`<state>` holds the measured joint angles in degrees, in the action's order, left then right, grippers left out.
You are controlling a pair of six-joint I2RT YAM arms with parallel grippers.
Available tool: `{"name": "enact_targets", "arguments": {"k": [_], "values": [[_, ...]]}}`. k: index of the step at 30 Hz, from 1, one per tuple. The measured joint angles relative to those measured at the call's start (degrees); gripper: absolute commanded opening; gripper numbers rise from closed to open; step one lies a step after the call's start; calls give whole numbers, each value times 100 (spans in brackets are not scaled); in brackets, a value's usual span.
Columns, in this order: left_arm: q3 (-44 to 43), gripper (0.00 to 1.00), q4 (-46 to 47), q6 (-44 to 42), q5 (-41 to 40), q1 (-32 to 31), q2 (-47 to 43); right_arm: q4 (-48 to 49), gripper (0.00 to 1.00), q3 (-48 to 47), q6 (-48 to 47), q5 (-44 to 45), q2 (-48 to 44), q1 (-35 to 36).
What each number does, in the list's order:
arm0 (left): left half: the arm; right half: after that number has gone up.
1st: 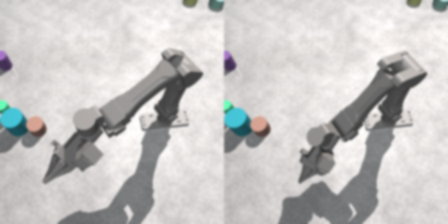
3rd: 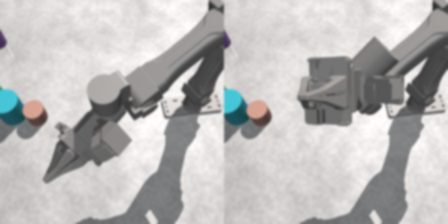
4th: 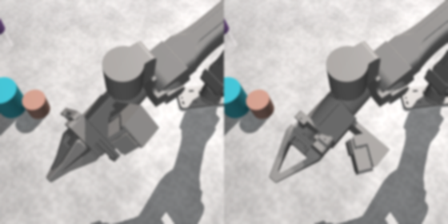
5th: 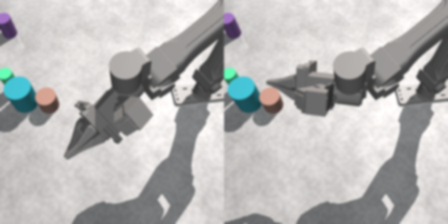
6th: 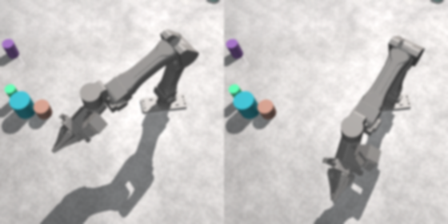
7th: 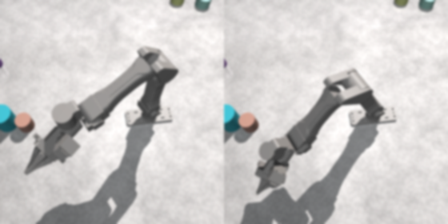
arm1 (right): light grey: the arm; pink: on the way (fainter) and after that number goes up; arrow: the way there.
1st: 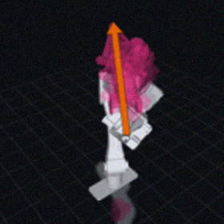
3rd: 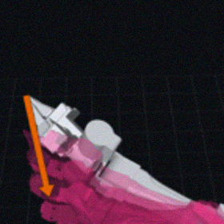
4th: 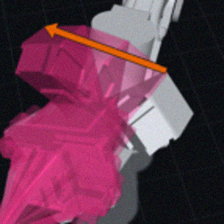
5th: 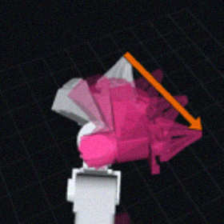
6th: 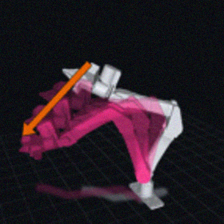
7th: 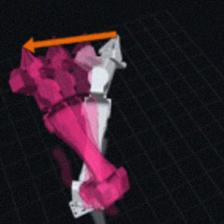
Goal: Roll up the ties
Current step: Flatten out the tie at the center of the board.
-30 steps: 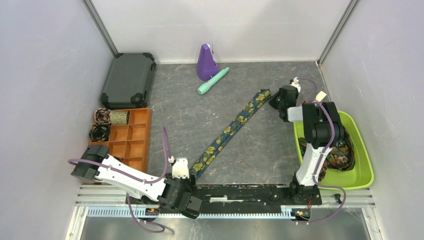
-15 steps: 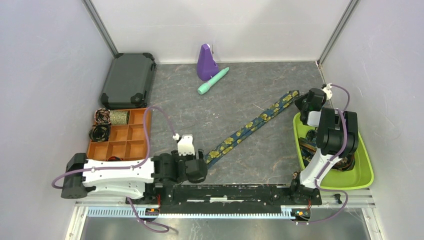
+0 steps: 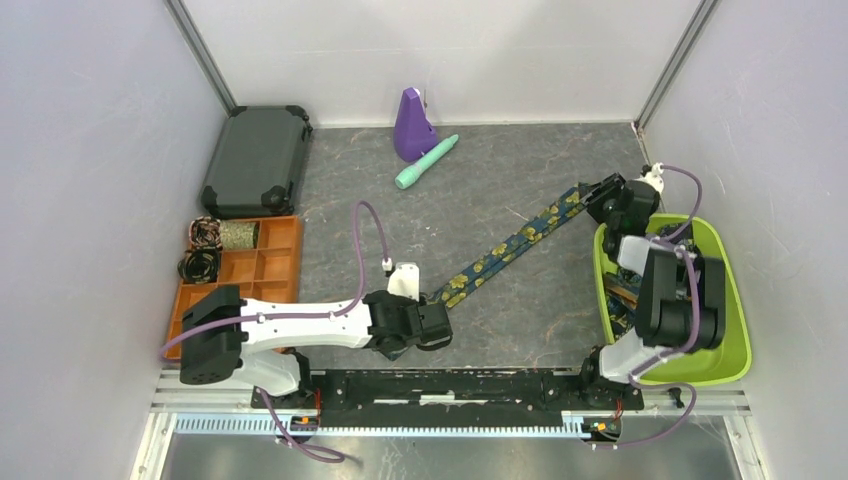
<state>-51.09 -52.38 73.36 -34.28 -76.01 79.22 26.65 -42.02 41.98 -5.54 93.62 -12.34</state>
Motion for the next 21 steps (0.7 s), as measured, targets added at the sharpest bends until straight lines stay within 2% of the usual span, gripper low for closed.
{"name": "enact_targets", "arguments": {"k": [3,6,9,12,17,21], "values": [[-15,63,315,-448,87,114,136,334,49,492,-50,-243,-723,199],[-15,70,844,-1095,356,354,245,140,54,933,-260,-328,-1296,651],[-20,71,1152,-1639,557,592,345,-201,54,1086,-442,-520,-1351,1062],[-20,70,1366,-2103,787,835,455,-444,54,1156,-533,-699,-1351,1154],[-11,63,1617,-2669,1143,1191,704,-634,51,1239,-697,-780,-1388,1534],[-7,46,1849,-2957,1410,1294,890,-713,42,1519,-785,-907,-1495,2046]]}}
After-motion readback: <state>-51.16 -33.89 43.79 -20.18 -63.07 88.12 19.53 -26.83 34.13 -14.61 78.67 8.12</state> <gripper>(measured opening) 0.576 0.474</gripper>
